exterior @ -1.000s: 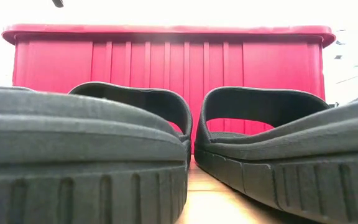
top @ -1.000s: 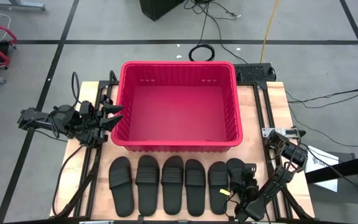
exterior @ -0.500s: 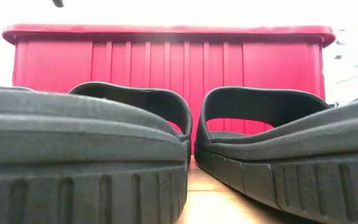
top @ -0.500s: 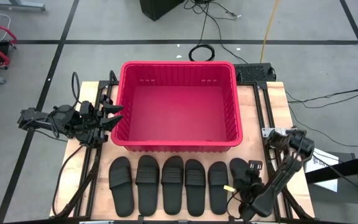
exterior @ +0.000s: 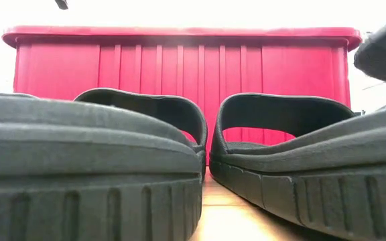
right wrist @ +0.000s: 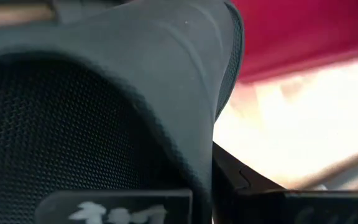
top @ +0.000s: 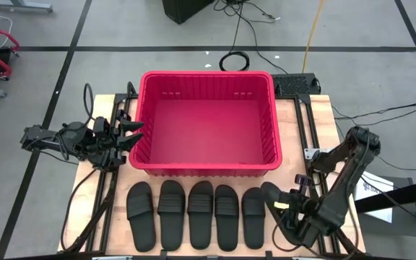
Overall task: Pick and place slides into bin
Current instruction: Put the black slide into the red bin
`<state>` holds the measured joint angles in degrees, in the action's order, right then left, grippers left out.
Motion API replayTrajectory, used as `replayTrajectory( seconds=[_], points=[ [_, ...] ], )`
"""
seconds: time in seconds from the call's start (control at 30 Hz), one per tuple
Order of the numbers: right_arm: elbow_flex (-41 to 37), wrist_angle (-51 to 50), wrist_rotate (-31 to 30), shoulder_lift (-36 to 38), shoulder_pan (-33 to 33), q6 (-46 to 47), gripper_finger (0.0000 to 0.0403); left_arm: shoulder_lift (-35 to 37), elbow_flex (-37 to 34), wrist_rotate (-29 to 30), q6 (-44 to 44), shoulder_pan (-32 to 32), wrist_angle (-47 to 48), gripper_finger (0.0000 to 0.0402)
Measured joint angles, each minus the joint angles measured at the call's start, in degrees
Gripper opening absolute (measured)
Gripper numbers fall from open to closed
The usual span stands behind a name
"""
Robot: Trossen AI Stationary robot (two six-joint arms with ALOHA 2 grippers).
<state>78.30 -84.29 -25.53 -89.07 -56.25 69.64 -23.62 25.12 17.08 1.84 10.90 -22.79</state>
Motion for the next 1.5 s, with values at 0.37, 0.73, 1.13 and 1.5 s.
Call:
replayTrajectory(
  seconds=[0.37,0.73,1.13,1.5],
  points=[
    [0.0,20.7,-11.8,7.3,1.7,-20.2,0.0006,0.0,0.0,0.0,0.0,0.0,0.0,0.0179],
    [0.0,38.3,-19.6,13.3,9.9,-49.9,0.0006,0.0,0.0,0.0,0.0,0.0,-0.2,0.0179],
    [0.0,51.8,-25.6,17.5,23.9,-74.8,0.0006,0.0,0.0,0.0,-0.4,0.0,-0.7,0.0179],
    [0.0,54.5,-25.5,19.7,41.8,-81.6,0.0006,0.0,0.0,3.9,-2.0,0.0,0.4,0.0179]
  ],
)
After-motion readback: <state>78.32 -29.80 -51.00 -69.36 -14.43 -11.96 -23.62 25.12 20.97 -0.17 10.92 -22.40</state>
